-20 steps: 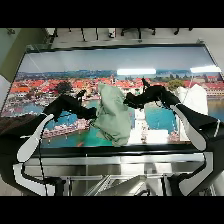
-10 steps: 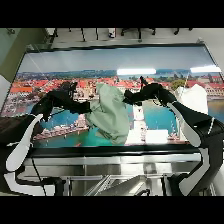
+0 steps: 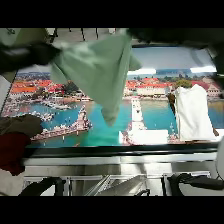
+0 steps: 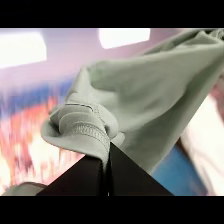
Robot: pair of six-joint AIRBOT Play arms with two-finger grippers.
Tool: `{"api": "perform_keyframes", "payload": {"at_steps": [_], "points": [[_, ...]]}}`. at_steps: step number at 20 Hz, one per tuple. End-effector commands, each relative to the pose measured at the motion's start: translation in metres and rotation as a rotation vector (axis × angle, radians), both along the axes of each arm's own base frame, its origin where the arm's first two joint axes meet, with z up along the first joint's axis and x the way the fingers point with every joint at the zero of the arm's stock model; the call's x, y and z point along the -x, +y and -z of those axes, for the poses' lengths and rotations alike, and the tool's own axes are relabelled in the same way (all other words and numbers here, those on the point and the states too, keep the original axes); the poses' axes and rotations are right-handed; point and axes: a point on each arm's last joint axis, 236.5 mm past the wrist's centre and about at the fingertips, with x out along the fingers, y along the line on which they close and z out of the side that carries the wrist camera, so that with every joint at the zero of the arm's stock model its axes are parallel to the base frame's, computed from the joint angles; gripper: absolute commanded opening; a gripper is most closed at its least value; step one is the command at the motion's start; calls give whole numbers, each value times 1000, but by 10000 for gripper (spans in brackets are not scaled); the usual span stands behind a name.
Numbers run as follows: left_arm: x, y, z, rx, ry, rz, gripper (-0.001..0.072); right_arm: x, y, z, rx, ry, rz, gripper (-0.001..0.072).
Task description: Fold the shirts.
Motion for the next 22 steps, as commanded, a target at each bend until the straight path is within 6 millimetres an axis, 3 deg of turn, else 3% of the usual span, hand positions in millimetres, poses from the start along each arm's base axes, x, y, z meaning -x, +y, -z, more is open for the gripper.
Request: {"api": "perform_keyframes", "payload": {"at_steps": [1,3,5,6,8,10,12,14,17,19,22], "points": [[138,14,-160,64,-414,-5,15,134,-43,-164,-34,-503,84,19],[196,26,-200,90,-570,-37,14,187,-76,-209,-26,-684,208,19],[214,44,-205,109,-601,-120,14,213,-104,-228,11,-779,328,19],[209,50,-195,114,-576,-148,15,214,-111,-229,31,-782,362,19],[185,49,-164,114,-481,-156,14,195,-112,-216,74,-746,379,19],[143,41,-118,99,-334,-145,15,151,-101,-183,116,-645,354,19],[93,34,-57,56,-147,-137,15,89,-86,-131,157,-487,324,19],[44,28,14,13,51,-130,15,22,-69,-63,210,-306,285,19],[-16,24,145,-73,351,-117,15,-67,-41,66,280,-28,208,19],[-34,23,242,-147,558,-86,15,-109,-19,159,276,161,144,20],[-33,33,380,-217,852,-55,15,-140,13,285,203,428,57,20]]}}
